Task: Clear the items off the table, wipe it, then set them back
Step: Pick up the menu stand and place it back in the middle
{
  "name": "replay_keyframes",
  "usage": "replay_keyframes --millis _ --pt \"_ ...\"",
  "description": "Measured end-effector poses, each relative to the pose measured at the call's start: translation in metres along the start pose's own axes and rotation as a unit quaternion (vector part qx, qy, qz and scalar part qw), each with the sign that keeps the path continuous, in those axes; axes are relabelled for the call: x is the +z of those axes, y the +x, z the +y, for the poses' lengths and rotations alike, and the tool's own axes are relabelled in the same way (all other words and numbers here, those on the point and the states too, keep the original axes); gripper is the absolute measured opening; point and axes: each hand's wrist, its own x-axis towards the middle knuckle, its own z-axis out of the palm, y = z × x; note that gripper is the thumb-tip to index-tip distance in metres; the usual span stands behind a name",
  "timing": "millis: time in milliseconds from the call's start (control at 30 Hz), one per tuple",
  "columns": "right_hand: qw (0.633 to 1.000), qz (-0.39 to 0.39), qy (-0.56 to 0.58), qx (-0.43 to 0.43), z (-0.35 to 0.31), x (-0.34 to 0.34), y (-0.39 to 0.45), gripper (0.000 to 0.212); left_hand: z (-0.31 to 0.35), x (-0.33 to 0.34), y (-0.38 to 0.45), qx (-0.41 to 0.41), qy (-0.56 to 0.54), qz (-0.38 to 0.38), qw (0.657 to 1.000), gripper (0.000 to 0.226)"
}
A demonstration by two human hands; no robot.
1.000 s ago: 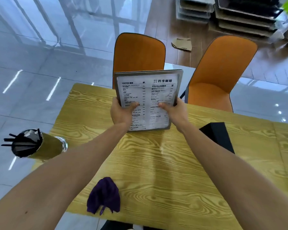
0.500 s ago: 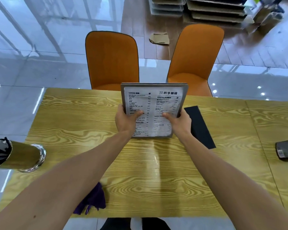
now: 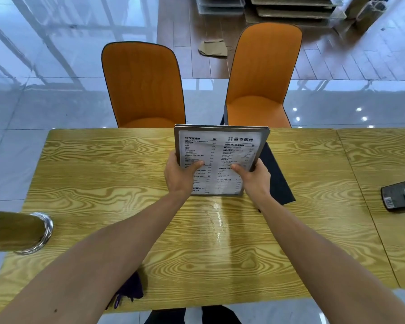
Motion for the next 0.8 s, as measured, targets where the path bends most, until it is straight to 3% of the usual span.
replay_keyframes --millis 800 --pt "1.000 -0.014 -0.023 -0.006 0.0049 -0.0006 0.0041 0.045 -0.0041 -0.0045 -0.0020 0.026 0.039 -0.020 0.999 0.053"
